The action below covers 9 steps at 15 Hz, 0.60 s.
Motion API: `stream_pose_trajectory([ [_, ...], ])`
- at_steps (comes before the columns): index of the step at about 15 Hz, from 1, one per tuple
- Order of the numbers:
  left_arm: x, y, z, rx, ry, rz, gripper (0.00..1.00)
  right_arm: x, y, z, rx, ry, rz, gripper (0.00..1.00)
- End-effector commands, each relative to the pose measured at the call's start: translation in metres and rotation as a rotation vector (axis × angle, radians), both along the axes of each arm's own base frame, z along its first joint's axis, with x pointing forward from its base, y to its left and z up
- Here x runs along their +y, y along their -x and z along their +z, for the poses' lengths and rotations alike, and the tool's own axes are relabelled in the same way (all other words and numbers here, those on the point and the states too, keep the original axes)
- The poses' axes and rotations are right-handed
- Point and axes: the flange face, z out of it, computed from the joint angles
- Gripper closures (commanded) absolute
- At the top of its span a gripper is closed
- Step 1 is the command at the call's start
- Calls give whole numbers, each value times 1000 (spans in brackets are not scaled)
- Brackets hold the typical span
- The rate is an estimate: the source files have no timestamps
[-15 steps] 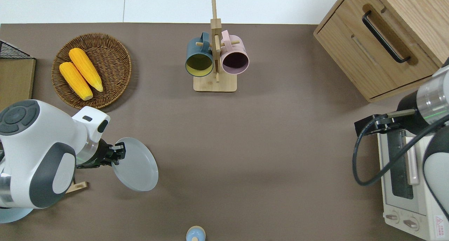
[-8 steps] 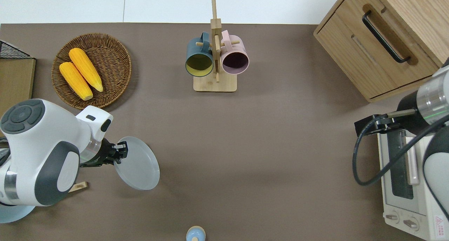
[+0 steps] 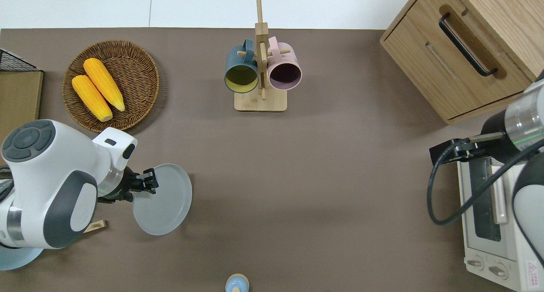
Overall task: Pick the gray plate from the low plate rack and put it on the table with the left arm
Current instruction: 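Lower the gray plate flat onto the table and open the left gripper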
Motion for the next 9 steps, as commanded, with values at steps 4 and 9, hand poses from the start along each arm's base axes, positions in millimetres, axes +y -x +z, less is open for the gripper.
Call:
stream_pose_trajectory([
  [4, -4, 0, -1, -11, 0, 1, 11, -2, 2, 4, 0, 8, -14, 17],
  [9, -4, -2, 8, -25, 5, -13, 7, -2, 2, 4, 0, 8, -14, 17],
])
